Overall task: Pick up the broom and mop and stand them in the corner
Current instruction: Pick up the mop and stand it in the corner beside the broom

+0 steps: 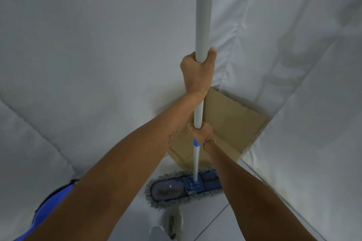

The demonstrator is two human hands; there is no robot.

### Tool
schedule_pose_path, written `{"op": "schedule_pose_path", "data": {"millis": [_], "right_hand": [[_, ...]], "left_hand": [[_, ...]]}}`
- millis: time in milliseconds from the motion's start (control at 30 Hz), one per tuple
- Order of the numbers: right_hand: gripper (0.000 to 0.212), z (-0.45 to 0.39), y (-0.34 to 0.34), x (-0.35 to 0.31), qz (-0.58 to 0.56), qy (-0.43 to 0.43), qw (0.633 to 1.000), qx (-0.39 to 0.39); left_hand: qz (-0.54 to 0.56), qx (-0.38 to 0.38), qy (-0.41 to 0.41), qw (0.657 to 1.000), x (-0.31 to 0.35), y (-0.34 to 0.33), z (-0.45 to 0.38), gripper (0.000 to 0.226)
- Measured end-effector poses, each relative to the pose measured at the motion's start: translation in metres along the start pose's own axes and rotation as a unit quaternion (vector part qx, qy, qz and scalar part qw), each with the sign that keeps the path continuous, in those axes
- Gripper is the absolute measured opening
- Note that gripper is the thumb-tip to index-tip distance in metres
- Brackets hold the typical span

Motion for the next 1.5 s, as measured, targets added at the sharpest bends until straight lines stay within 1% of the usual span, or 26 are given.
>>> {"op": "schedule_pose_path", "data": {"millis": [133,200,467,600,700,833,933,1033,1167,1300,1400,1500], "right_hand": [[0.021,-0.060,0.020,-0.011,0.001,0.010,1.000,-0.010],[0.018,-0.101,0.029,-0.015,0.007,0.011,1.000,-0.009],[0.021,-0.240,0.052,-0.048,0.011,0.001,1.000,-0.014],[0.020,-0.286,0.050,-0.055,0.014,-0.006,0.999,-0.032],[0.019,-0.319,0.049,-0.057,0.020,-0.011,0.998,-0.051],[0.016,-0.351,0.039,-0.061,0.015,-0.006,0.995,-0.094],[0.027,-0.377,0.028,-0.062,0.035,0.004,0.989,-0.144],[0.021,-0.395,0.017,-0.061,0.048,0.010,0.980,-0.193],[0.018,-0.411,0.004,-0.057,0.059,0.010,0.969,-0.239],[0.024,-0.430,-0.012,-0.054,0.063,0.009,0.964,-0.259],[0.022,-0.443,-0.024,-0.054,0.068,0.007,0.958,-0.277],[0.020,-0.458,-0.032,-0.049,0.072,-0.011,0.958,-0.278]], "left_hand": [[-0.003,-0.005,-0.008,1.000,-0.032,-0.038,-0.047,0.042],[-0.004,0.006,-0.010,1.000,-0.049,-0.055,-0.079,0.041],[-0.018,0.034,-0.004,0.999,-0.100,-0.110,-0.205,0.040],[-0.022,0.047,0.003,0.999,-0.127,-0.123,-0.244,0.039],[-0.039,0.073,0.019,0.996,-0.149,-0.125,-0.272,0.040],[-0.054,0.103,0.015,0.993,-0.167,-0.125,-0.296,0.040],[-0.069,0.144,0.015,0.987,-0.178,-0.121,-0.310,0.042],[-0.087,0.178,0.019,0.980,-0.190,-0.120,-0.318,0.045],[-0.114,0.210,0.023,0.971,-0.201,-0.112,-0.327,0.044],[-0.126,0.218,0.030,0.967,-0.217,-0.105,-0.340,0.041],[-0.128,0.222,0.036,0.966,-0.232,-0.096,-0.350,0.034],[-0.133,0.207,0.045,0.968,-0.252,-0.093,-0.364,0.033]]}}
Point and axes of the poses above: each hand's wrist, its own z-axis away from the middle knuckle, its own y-axis out of the back of the hand, x = y × z, the point moved 10 cm from there along -z, towards the middle knuckle, and after that the axes turned 3 degrees about -x, right-handed, at the moved point
